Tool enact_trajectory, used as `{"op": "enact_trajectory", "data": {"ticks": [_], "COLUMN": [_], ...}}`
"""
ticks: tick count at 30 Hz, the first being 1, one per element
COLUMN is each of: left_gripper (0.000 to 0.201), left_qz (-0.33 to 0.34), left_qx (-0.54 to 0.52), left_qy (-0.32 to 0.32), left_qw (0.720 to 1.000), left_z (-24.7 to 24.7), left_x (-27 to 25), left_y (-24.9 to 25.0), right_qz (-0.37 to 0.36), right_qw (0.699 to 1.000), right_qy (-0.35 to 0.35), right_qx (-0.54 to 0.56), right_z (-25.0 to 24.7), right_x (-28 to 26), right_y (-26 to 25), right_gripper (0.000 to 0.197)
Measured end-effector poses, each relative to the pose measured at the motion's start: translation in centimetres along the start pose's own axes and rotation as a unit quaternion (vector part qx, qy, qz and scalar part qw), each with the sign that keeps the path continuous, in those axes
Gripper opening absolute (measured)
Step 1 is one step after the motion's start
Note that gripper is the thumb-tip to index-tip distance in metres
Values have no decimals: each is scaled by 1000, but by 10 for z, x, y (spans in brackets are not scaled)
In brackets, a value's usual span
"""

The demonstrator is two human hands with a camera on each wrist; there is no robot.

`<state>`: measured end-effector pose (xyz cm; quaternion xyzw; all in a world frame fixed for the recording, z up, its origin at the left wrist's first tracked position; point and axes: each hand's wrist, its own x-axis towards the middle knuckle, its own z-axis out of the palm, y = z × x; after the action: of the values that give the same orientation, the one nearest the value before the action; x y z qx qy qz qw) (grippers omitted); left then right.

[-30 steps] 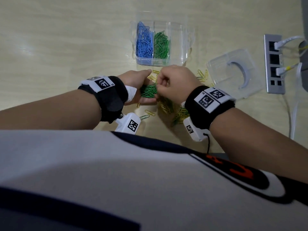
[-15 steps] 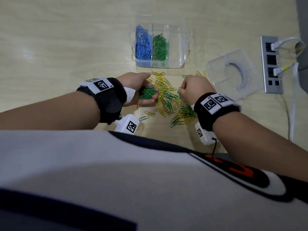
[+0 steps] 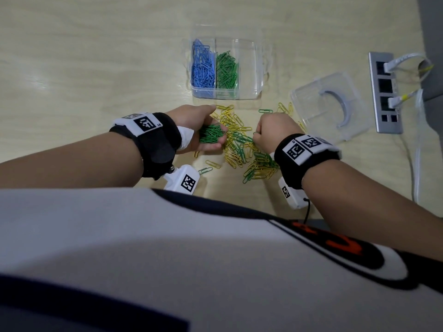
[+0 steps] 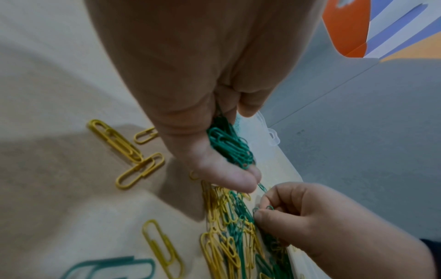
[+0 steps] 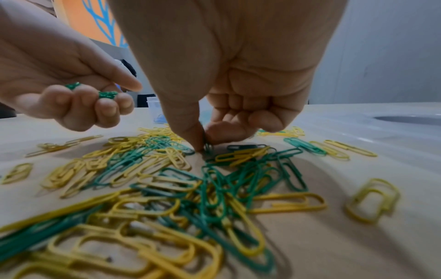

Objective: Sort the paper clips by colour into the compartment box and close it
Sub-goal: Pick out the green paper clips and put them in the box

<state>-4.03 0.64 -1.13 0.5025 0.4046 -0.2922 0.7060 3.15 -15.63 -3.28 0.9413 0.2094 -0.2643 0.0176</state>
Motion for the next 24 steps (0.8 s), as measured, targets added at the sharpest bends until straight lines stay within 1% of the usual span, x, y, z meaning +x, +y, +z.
{"op": "enact_trajectory", "data": {"ticks": [3, 5, 8, 10, 12, 14, 16, 17, 18, 19, 21, 23, 24], "left_gripper": [53, 53, 54, 47, 39, 35, 39, 45, 51, 54, 55, 54, 54], "left_qz": [1, 0, -5, 0, 23, 38, 25, 14, 5, 0, -6, -6, -6], "left_qx": [2, 1, 5, -4, -30, -51, -53, -44, -32, -24, -22, -24, -23], "left_qy": [2, -2, -7, 8, 34, 44, 26, 15, 8, 6, 5, 3, 2], "left_qw": [1000, 1000, 1000, 1000, 999, 997, 998, 999, 999, 1000, 1000, 1000, 1000], "left_z": [1, 0, 2, 5, 7, 7, 5, 3, 1, 0, -1, -1, -1], "left_x": [-1, -2, -1, 0, 0, 0, -1, -1, -2, -2, -3, -4, -4], "left_y": [1, 0, -2, -4, -4, -4, -4, -4, -4, -4, -4, -5, -5], "right_qz": [-9, -28, -96, -151, -183, -180, -157, -142, -128, -115, -95, -88, -87], "right_qw": [1000, 998, 980, 965, 958, 951, 942, 943, 950, 962, 985, 993, 994], "right_qy": [-16, 14, 68, 69, 63, 81, 120, 139, 147, 139, 85, 41, 39], "right_qx": [13, 54, 158, 203, 212, 236, 271, 268, 245, 206, 118, 65, 57], "right_z": [-3, -7, -16, -22, -23, -20, -17, -16, -14, -12, -5, 4, 8], "right_x": [-5, -11, -23, -32, -36, -36, -34, -32, -29, -25, -21, -19, -19], "right_y": [-1, -1, -14, -30, -42, -44, -40, -36, -31, -25, -15, -8, -6], "right_gripper": [16, 14, 6, 4, 7, 13, 17, 17, 17, 17, 15, 21, 22]}}
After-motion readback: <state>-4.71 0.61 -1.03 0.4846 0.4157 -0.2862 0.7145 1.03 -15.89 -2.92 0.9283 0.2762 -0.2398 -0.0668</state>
